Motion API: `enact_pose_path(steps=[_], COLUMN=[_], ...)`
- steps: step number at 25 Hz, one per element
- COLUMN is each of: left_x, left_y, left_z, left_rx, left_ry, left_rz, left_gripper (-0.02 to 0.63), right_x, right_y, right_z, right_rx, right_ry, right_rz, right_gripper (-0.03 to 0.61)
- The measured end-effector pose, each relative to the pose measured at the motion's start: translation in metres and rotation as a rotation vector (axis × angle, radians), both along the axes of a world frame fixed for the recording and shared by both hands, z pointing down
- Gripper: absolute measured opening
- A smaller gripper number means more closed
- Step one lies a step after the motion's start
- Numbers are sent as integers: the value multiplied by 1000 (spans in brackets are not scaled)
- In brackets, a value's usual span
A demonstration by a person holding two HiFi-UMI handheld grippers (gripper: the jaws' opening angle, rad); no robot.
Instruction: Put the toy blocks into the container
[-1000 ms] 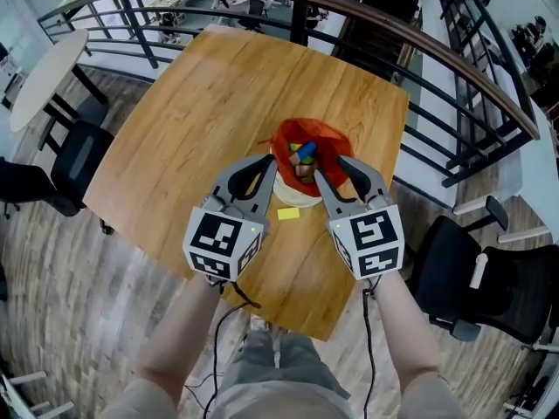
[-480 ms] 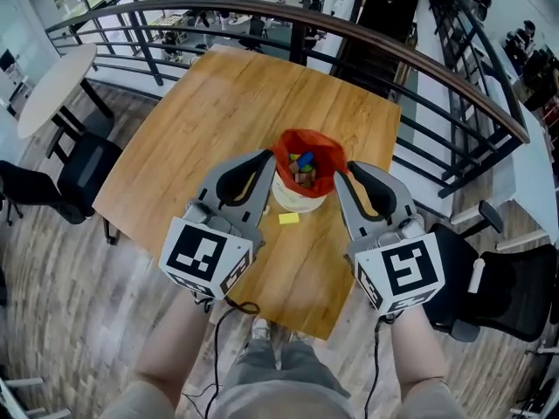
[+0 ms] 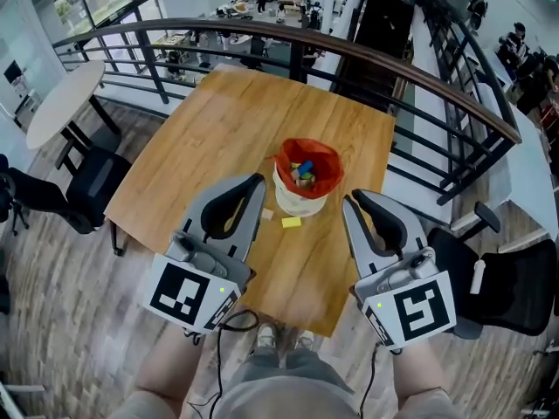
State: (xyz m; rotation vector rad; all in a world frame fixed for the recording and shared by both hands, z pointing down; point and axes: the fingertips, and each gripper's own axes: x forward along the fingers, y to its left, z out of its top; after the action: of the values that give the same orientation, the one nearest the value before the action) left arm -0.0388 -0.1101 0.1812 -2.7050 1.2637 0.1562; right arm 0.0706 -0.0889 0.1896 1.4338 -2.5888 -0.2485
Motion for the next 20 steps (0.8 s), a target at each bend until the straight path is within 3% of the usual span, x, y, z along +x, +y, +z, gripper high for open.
enact_pose_path(steps=[12, 20], left_x=[3, 5], left_y=[76, 110], left_z=[12, 31], left_rx=[-39, -71], left_ry=[22, 60], left_rz=[40, 64], left_gripper=[11, 11], right_x=[0, 4], right_y=[58, 87], right_z=[18, 30], right_rx=[-56, -105], right_ry=[-56, -171], right_rz=[-6, -21], right_gripper=[41, 28])
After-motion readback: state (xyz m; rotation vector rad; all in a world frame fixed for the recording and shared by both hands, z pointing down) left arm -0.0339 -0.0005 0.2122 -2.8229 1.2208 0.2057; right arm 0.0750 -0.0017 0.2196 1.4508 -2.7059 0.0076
